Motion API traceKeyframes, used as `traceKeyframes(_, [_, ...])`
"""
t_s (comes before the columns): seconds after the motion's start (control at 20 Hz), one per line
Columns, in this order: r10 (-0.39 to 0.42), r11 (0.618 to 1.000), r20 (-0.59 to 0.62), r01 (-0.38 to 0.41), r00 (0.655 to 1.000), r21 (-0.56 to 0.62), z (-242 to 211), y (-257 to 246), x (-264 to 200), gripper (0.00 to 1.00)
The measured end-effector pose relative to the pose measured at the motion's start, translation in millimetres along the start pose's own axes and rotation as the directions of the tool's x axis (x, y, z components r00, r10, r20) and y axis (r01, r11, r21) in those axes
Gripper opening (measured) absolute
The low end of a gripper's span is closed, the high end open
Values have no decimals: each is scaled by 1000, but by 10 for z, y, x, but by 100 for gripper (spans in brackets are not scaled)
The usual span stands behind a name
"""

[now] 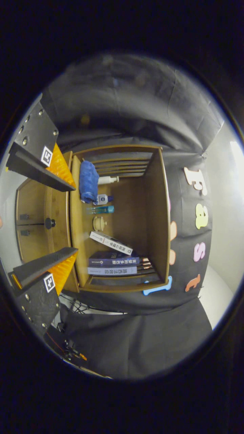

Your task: Pull open the drawer, take out the items inside it, and place them on the countertop above the cabinet.

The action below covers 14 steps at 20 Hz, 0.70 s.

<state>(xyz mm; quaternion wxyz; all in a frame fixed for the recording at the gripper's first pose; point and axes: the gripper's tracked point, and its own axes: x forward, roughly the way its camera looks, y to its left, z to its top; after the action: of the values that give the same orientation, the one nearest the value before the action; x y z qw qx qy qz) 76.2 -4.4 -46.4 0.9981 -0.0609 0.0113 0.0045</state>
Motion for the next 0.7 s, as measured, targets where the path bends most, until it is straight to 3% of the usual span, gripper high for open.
traceKeyframes(0.35, [-17,1000,-38,16,999,-7,-440,-34,750,98])
traceKeyframes(0.7, [-2,1000,-180,-2,984,-22,-1449,-111,1285,99])
